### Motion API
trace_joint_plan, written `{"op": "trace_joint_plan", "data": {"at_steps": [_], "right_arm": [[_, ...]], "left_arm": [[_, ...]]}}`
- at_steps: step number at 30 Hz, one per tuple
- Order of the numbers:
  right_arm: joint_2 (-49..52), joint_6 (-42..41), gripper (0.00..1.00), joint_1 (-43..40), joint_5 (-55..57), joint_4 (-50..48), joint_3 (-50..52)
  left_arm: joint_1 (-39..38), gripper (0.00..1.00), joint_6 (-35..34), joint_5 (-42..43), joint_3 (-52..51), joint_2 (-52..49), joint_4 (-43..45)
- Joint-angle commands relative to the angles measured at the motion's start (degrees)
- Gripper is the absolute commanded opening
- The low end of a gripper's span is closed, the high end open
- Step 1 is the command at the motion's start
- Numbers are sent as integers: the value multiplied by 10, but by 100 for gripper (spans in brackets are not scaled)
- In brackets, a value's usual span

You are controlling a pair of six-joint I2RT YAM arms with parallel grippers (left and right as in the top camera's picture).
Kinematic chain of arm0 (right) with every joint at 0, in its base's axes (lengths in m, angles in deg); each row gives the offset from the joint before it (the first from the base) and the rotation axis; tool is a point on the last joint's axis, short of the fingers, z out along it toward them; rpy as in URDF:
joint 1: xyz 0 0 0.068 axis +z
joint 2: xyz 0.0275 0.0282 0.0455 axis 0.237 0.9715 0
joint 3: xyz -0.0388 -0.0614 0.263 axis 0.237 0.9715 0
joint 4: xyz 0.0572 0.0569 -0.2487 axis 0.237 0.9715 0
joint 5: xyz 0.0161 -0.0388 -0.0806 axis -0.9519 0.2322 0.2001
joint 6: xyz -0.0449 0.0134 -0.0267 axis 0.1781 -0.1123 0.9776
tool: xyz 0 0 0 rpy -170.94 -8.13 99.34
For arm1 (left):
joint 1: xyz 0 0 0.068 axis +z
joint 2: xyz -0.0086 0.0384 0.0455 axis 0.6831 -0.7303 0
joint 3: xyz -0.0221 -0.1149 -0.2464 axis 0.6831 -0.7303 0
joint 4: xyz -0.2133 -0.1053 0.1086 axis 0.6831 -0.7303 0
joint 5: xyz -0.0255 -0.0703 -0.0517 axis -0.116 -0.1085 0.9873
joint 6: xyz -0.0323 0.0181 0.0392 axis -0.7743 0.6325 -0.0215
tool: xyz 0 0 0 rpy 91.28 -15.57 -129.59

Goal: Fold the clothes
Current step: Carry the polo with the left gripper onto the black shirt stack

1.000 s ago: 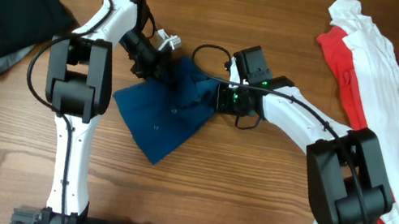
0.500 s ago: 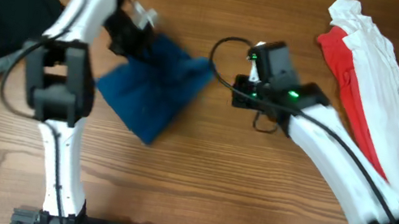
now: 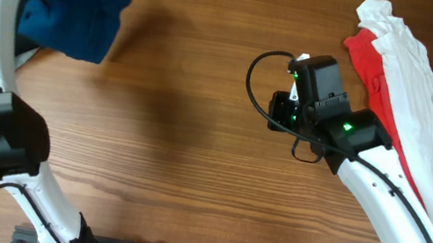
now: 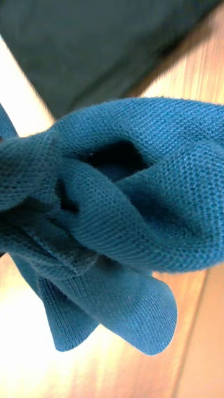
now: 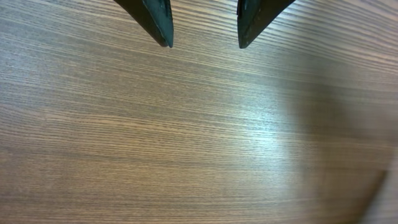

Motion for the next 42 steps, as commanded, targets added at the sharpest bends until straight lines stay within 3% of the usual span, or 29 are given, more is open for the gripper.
{"op": "trace_joint_plan", "data": {"at_steps": [1, 17, 27, 30, 31, 32, 38, 42], "right_arm": [[0, 2, 34, 1, 15, 2, -1], [0, -6, 34, 1, 11, 12, -1], [0, -19, 34, 1, 12, 11, -1], [0, -18, 34, 1, 12, 12, -1], [0, -18, 34, 1, 12, 11, -1], [0, -18, 34, 1, 12, 11, -1], [0, -26, 37, 1, 12, 3, -1], [0, -35, 61, 1, 13, 0, -1]], "left_arm": [[44, 5, -30, -1, 9, 9, 37], [167, 5, -73, -25, 8, -54, 182], [207, 7, -76, -25, 8, -121, 221], [220, 22, -78, -27, 8, -129, 237], [225, 81, -78, -31, 8, -131, 240], [231, 100, -89, -40, 8, -131, 241], [278, 100, -215, -59, 9, -114, 240], [291, 100, -225, -61, 9, -74, 241]]}}
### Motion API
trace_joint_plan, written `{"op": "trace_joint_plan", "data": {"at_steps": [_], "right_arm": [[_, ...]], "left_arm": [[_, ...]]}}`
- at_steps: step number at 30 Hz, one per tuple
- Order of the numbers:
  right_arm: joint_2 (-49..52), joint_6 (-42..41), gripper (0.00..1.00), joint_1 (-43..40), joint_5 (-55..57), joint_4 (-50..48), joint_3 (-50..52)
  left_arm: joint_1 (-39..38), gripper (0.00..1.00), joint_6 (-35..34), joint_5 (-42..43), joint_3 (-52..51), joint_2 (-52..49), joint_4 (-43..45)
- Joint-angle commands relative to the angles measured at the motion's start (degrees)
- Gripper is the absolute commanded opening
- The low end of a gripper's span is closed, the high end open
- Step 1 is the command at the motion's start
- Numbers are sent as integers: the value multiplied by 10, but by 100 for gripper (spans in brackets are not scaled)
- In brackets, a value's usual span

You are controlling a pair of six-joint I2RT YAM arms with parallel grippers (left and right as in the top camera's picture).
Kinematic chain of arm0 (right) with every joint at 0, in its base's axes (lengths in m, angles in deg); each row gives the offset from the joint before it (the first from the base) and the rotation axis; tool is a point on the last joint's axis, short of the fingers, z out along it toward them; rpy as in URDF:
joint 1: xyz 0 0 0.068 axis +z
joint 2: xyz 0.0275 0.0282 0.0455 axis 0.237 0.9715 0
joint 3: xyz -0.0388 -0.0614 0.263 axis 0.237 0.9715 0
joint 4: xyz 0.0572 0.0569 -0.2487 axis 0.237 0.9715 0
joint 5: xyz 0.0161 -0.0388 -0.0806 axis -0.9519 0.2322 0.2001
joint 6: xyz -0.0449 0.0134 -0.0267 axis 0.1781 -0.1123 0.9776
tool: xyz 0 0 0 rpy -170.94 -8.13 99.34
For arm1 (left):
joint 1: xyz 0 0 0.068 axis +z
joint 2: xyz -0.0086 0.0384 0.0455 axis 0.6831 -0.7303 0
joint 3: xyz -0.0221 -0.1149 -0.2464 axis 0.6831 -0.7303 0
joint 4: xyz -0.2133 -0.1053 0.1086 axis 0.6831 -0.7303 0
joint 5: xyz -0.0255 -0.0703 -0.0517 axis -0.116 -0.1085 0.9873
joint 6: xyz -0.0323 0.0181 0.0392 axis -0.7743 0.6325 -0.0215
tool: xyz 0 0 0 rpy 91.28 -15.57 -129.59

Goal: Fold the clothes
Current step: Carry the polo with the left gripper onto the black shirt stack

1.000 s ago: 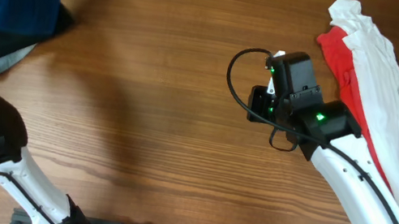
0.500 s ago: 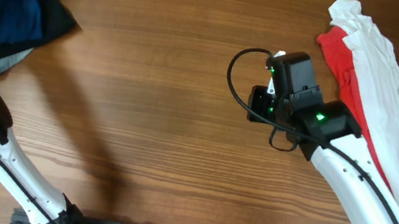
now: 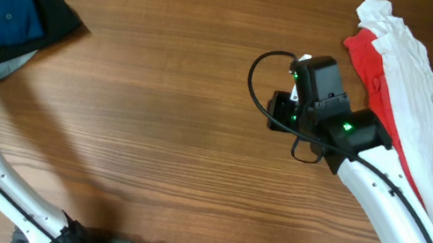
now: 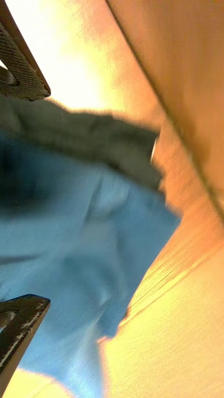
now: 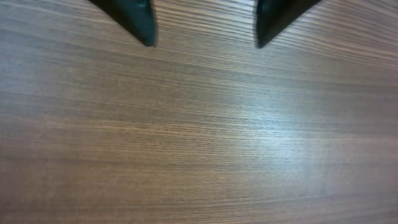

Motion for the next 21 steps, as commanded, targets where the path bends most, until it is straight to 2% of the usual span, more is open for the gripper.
{"op": "trace_joint_plan", "data": {"at_steps": [1, 4, 5, 6, 10, 15, 18, 21], "right_arm": [[0, -14, 64, 1, 12, -4, -1], [0, -13, 78, 1, 11, -3, -1], [0, -14, 87, 1, 11, -4, -1], [0, -15, 100, 1, 7, -7, -1], [0, -28, 100, 1, 14, -36, -1], [0, -19, 100, 1, 66, -106, -1], [0, 36, 99, -2, 43, -165, -1], [0, 40, 100, -21, 9, -161, -1]], "left_arm": [[12, 100, -45, -14, 9, 62, 2], [-1, 100, -45, -13, 9, 97, -16], [-6, 100, -45, -12, 9, 105, -25], [-18, 100, -44, -9, 9, 117, -44], [-78, 100, -38, -9, 9, 142, -104], [-203, 100, 37, -9, 9, 145, -161], [-309, 100, 65, -10, 9, 144, -221], [-365, 100, 65, -10, 9, 144, -272]]}}
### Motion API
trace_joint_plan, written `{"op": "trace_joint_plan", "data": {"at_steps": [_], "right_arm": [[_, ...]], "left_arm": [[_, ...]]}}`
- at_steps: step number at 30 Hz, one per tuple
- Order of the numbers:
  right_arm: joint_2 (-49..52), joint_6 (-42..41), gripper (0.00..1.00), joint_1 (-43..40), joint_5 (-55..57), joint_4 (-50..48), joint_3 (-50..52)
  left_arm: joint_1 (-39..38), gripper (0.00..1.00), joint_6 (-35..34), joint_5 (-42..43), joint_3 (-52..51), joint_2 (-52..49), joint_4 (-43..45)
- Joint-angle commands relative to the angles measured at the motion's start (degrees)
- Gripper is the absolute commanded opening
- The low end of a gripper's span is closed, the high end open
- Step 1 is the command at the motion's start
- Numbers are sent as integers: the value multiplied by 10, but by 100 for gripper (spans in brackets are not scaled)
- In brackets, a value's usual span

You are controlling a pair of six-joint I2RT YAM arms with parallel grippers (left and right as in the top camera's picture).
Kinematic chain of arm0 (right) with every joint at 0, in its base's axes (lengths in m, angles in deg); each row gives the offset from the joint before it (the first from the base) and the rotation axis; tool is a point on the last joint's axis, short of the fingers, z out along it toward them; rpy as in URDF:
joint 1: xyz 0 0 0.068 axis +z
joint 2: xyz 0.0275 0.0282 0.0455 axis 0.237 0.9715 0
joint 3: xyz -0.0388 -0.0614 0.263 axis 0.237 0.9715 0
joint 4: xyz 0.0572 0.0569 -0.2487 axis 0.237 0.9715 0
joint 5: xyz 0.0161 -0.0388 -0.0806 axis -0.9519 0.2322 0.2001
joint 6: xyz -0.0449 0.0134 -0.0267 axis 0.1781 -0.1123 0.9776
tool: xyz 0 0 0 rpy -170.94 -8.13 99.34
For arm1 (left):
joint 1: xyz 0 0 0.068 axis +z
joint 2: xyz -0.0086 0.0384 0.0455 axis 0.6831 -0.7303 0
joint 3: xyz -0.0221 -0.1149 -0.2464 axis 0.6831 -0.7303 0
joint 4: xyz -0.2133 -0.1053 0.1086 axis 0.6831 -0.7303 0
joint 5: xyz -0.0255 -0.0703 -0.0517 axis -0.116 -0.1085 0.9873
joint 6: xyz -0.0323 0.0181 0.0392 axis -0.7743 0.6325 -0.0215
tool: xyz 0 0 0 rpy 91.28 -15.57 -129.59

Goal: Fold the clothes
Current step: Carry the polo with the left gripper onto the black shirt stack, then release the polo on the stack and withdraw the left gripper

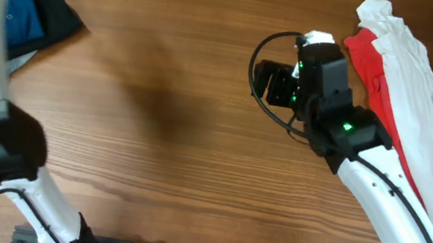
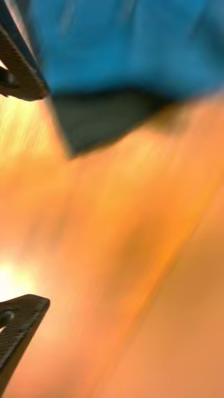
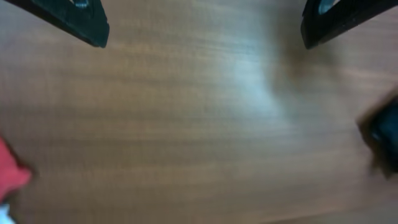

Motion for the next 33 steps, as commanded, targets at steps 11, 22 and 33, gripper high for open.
{"op": "trace_joint_plan", "data": {"at_steps": [11, 22, 33], "right_arm": [[-63, -42, 100, -75, -24, 170, -2], [-274, -89, 99, 10, 76, 249, 50], [-405, -252, 100, 144, 242, 224, 189]], "left_arm": [[-151, 95, 31, -50, 1, 44, -269], [-164, 100, 29, -61, -188, 328, -150], [-164, 100, 29, -70, -546, 694, 60]]}}
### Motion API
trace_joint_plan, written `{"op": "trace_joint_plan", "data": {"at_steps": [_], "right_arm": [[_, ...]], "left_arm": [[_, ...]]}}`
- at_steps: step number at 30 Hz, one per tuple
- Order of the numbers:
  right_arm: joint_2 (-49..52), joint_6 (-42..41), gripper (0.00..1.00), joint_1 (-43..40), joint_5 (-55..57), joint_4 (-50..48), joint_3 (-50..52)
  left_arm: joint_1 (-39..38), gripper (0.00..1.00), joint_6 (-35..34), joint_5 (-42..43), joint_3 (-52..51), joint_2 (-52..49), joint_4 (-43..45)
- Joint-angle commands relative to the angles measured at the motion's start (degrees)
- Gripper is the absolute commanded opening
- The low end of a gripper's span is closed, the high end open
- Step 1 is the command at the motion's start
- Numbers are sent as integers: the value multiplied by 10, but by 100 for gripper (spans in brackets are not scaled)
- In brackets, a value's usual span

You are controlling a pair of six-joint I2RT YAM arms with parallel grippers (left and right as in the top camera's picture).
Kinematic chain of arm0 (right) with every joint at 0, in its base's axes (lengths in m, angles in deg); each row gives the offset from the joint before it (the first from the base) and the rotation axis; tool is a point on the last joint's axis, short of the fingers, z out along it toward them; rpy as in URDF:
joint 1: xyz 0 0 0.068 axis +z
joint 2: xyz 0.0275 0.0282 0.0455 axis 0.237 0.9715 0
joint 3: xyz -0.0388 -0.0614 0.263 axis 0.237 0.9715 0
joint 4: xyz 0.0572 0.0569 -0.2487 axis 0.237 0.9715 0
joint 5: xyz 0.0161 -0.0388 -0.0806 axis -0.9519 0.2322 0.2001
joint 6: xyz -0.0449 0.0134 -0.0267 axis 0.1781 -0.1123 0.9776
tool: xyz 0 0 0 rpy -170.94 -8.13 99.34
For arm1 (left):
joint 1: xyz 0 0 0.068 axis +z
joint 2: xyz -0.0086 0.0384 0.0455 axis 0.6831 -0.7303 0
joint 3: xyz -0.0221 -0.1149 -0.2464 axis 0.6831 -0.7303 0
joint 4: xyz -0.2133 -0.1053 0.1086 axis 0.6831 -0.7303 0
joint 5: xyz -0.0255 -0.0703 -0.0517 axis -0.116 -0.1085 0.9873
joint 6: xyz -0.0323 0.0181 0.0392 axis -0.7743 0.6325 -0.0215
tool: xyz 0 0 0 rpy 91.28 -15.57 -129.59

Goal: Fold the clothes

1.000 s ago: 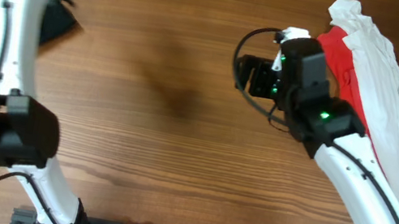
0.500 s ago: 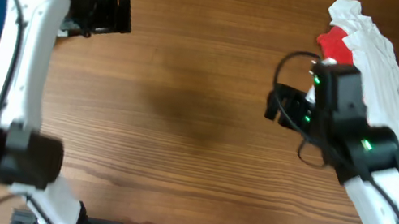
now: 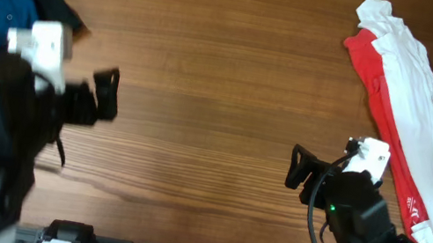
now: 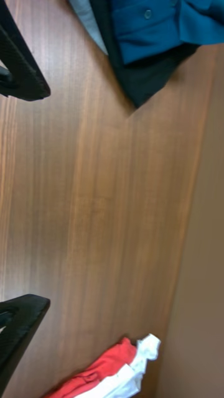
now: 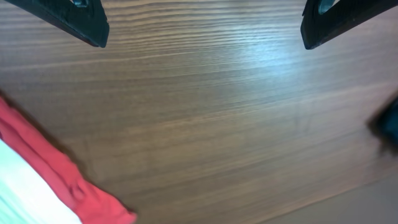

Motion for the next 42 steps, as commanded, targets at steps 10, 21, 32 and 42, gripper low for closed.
{"op": "trace_joint_plan", "data": {"at_steps": [10, 21, 32, 42], "right_arm": [[34, -64, 100, 6, 43, -1, 12], [104, -60, 100, 6, 43, 6, 12], [45, 172, 100, -144, -68, -152, 55], [-114, 345, 100, -388, -275, -389, 216]], "left_arm": [[0, 100, 5, -8, -104, 104, -38], [0, 100, 5, -8, -104, 104, -64], [0, 100, 5, -8, -104, 104, -64], [0, 100, 5, -8, -104, 104, -64]]}}
